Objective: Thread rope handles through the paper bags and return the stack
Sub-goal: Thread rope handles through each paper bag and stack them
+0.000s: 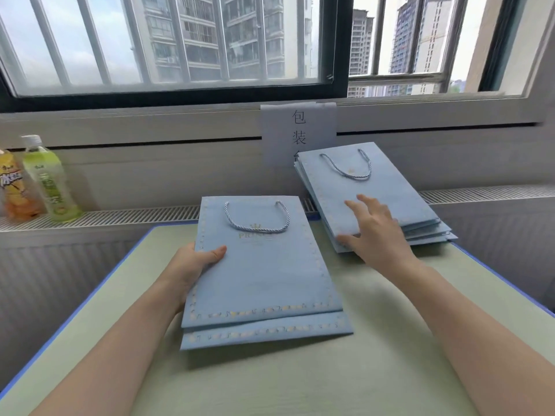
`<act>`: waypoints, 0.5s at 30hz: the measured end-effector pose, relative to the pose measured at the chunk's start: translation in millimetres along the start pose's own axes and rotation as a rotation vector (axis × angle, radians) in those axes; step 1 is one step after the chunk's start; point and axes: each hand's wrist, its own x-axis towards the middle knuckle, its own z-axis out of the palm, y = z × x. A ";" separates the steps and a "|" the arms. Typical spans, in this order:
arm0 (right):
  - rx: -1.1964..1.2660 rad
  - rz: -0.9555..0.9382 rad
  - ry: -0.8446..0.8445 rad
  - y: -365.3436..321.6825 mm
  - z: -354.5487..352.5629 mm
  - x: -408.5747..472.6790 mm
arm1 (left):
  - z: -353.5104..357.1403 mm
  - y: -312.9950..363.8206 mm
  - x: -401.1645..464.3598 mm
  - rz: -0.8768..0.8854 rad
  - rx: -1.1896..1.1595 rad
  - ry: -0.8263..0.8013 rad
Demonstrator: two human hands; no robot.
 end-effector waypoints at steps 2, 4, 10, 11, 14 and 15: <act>-0.105 -0.010 -0.156 10.0 4.5 -3.9 | 0.7 0.2 1.6 0.005 0.021 0.015; -0.146 -0.043 -0.132 11.7 9.5 -4.1 | 1.7 1.1 0.9 0.004 0.039 0.022; -0.368 -0.158 0.001 1.0 13.4 1.6 | 4.1 1.0 -3.5 0.007 0.078 0.032; -0.384 -0.194 0.048 0.5 13.9 1.4 | 3.4 0.9 -3.8 0.008 0.083 0.037; -0.355 -0.266 0.247 4.9 18.2 2.5 | 3.0 0.7 -3.7 0.008 0.122 0.051; -0.342 -0.260 0.294 5.4 17.8 3.2 | 3.3 1.1 -4.3 0.006 0.133 0.051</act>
